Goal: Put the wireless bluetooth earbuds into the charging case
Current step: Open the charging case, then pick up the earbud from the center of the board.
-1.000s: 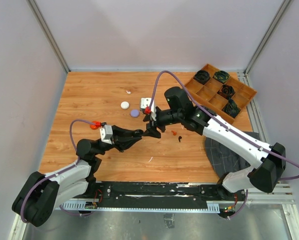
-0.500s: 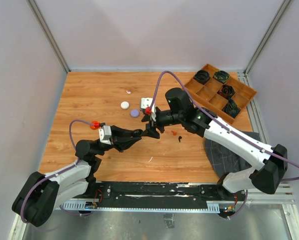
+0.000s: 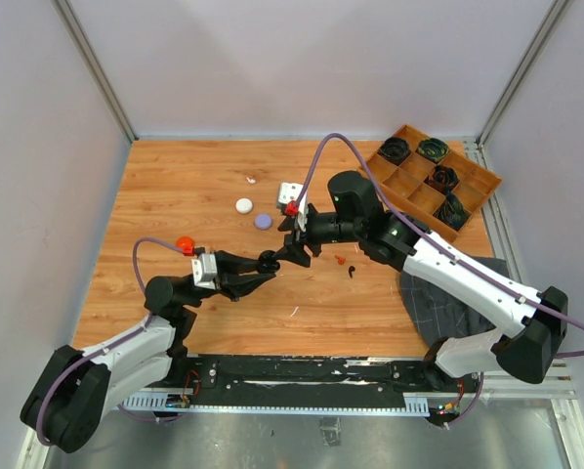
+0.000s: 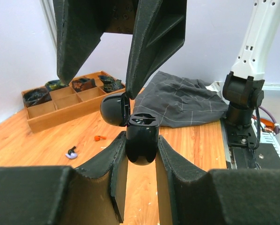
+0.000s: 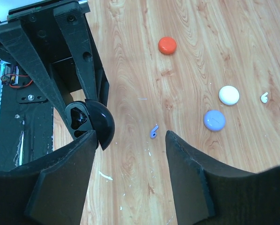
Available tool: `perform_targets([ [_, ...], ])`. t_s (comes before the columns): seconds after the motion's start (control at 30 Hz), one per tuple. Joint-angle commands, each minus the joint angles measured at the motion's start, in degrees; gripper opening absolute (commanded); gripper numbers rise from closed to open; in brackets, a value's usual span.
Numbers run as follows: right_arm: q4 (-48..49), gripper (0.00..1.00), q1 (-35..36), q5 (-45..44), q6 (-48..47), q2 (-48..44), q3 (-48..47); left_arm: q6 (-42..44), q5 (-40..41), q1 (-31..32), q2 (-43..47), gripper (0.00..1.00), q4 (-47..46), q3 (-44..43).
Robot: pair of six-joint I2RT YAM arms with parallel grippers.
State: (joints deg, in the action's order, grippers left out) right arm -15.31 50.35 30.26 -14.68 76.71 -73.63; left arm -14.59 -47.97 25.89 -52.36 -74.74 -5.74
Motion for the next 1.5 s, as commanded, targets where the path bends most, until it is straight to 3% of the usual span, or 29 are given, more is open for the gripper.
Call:
perform_targets([
  [0.0,0.6,0.62,0.7,-3.3,2.7,-0.6,-1.7,2.8,3.1,0.0,1.1,0.0,1.1,1.9],
  [0.2,-5.7,0.67,0.4,-12.6,5.9,-2.4,-0.5,4.0,10.6,0.0,-2.3,0.0,-9.3,7.4],
  [0.53,-16.5,0.71,-5.0,-27.1,15.2,-0.9,6.1,6.1,9.7,0.0,-7.1,0.0,-14.9,9.2],
  [0.77,-16.9,0.7,-13.9,-27.0,23.9,1.2,14.1,5.9,8.2,0.0,-9.5,0.0,-17.6,9.3],
  [1.0,-11.9,0.61,-20.2,-24.6,26.8,5.8,19.1,4.2,6.5,0.0,-11.8,0.0,-20.5,9.1],
  [1.47,-10.1,0.49,-21.7,-24.8,28.2,14.8,17.5,4.6,6.1,0.0,-12.0,0.0,-18.2,8.4],
])
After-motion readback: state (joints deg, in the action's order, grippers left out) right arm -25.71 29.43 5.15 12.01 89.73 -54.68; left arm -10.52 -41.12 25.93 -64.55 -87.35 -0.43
